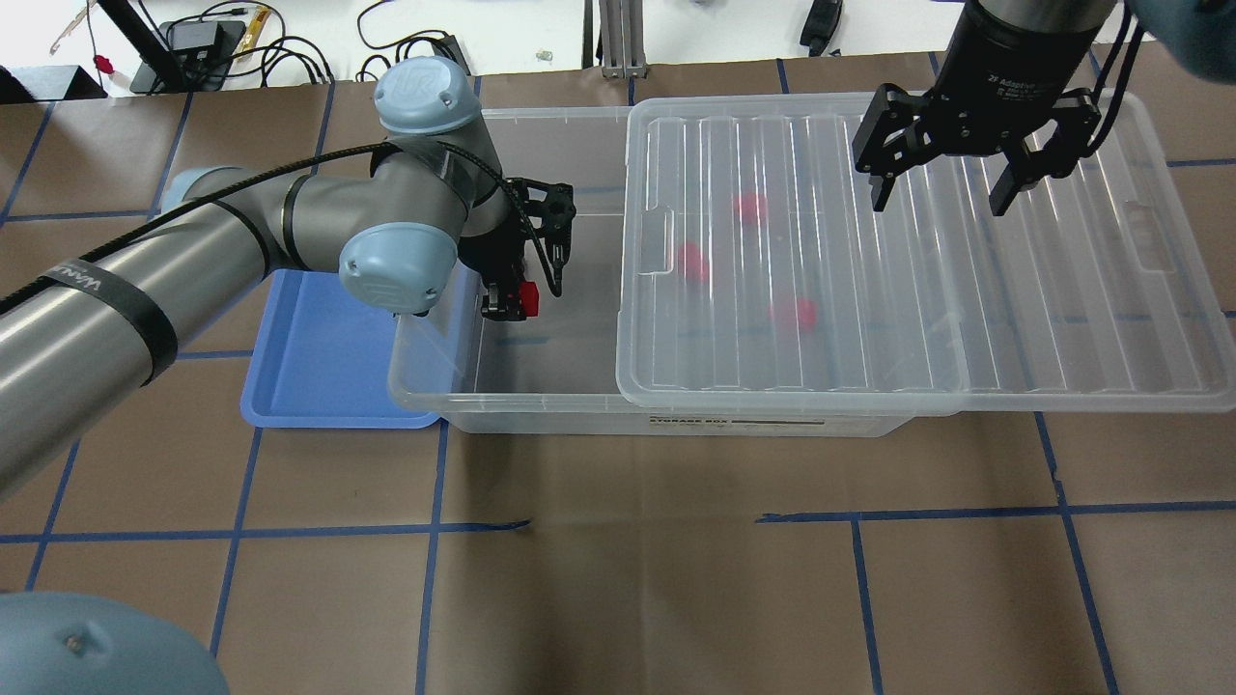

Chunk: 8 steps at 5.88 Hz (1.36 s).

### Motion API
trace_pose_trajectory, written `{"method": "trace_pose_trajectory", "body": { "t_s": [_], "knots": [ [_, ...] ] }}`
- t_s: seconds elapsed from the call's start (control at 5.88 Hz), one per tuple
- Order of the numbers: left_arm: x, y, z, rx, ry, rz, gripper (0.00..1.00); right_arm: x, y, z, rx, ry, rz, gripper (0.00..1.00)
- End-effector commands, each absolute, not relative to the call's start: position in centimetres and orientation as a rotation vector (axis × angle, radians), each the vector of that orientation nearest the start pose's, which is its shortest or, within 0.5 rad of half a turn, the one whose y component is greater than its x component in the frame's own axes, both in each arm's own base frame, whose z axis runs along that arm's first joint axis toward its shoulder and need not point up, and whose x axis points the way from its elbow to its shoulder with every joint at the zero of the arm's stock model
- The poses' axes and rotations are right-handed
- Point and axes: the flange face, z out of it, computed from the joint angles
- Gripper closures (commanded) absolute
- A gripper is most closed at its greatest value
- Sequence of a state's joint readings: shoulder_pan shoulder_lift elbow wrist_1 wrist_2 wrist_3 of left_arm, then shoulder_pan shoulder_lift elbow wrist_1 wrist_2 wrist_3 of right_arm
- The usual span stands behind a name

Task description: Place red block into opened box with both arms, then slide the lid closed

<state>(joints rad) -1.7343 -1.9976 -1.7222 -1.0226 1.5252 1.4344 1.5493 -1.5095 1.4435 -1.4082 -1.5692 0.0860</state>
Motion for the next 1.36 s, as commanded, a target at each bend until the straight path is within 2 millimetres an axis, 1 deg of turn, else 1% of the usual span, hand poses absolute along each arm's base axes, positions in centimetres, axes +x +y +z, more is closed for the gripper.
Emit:
{"method": "trace_pose_trajectory", "body": {
  "t_s": [0.0,0.17,0.34,0.51,0.68,0.85,1.02,1.19],
  "knots": [
    [-23.6,-57.7,18.1,-2.209,-2.141,-0.028,0.99,12.3,-51.0,50.4,0.173,3.135,0.152,0.0],
    [-23.8,-57.6,18.0,-2.218,-2.137,-0.03,0.81,12.2,-51.0,50.4,0.181,3.135,0.152,0.0],
    [-23.8,-57.8,19.4,-2.229,-2.143,-0.015,0.02,12.0,-51.0,50.5,0.193,3.134,0.149,0.0],
    [-23.9,-58.0,21.2,-2.235,-2.152,0.006,0.02,12.0,-51.1,50.5,0.193,3.134,0.147,0.0],
    [-23.8,-57.2,25.7,-2.236,-2.158,0.021,0.02,11.8,-51.2,50.7,0.2,3.137,0.137,0.0],
    [-23.2,-56.0,30.6,-2.211,-2.165,0.001,0.02,10.6,-51.7,51.4,0.207,3.153,0.094,0.0],
    [-22.8,-54.6,35.4,-2.159,-2.216,0.011,0.02,6.0,-52.5,52.0,0.279,3.149,0.082,0.0],
    [-22.3,-53.7,39.6,-2.062,-2.319,0.013,0.02,-1.3,-52.8,51.9,0.265,3.142,0.085,0.0]
  ]
}}
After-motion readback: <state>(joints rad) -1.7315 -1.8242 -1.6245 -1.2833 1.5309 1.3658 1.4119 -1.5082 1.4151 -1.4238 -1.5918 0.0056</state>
